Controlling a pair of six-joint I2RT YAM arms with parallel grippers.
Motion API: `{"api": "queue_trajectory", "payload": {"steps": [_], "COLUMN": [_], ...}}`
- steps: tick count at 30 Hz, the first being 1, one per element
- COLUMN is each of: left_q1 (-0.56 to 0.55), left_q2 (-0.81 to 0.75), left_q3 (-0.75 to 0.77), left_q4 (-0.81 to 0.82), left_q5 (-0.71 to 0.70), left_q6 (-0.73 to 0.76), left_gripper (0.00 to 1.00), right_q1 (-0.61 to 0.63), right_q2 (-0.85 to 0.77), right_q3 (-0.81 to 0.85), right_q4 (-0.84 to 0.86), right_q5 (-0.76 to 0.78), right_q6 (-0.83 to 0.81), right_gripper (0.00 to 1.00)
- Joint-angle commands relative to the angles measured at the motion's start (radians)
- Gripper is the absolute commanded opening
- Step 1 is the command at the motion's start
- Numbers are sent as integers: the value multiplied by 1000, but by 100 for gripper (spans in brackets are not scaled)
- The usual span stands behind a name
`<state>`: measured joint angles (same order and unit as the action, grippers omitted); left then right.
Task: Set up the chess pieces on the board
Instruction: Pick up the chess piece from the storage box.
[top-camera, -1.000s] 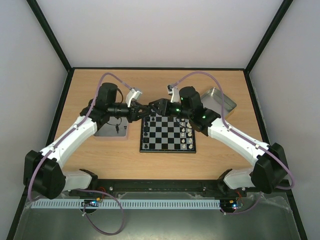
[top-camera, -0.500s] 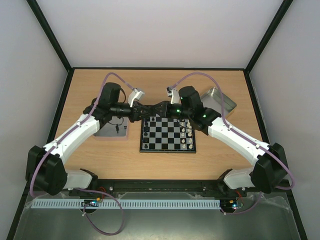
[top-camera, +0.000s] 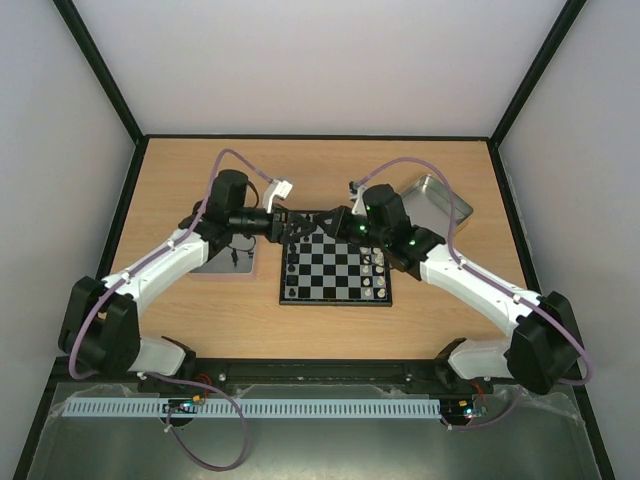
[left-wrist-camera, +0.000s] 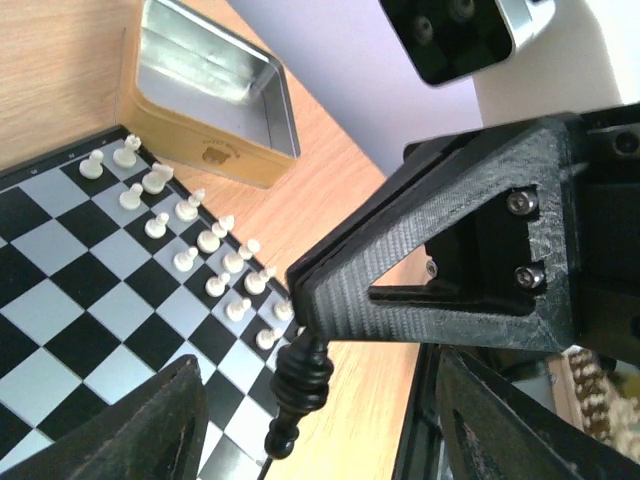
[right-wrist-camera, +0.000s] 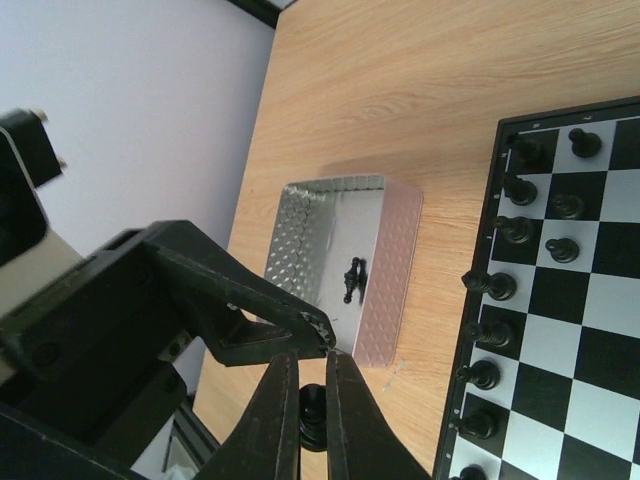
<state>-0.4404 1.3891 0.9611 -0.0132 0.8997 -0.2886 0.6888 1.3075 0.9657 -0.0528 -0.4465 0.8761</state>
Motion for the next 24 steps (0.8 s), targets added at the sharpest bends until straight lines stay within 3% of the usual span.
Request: {"api": "queue_trajectory", "payload": {"steps": [1, 8, 14, 20, 24], "left_q1": [-4, -9, -21, -54, -60], "left_q2": [-3, -79, -114, -117, -117], "left_q3": [-88, -266, -339, -351, -366], "left_q4": [254, 687, 979, 1057, 1085], "left_q5": [6, -101, -163, -226, -245], "left_q6": [-212, -690, -963, -1065, -1096], "left_gripper": [66, 71, 76, 63, 47], "right_q1": [-22, -40, -40, -40, -40], "right_q2": [-72, -123, -101, -80, -79], "right_q3": [-60, -130, -128, -149, -151], "right_q4": [98, 311, 447, 575, 594], "right_q5": [74, 63, -10, -62, -56], "right_q6": [95, 253, 345, 443, 459], "right_gripper": [2, 2, 2, 2, 2]}}
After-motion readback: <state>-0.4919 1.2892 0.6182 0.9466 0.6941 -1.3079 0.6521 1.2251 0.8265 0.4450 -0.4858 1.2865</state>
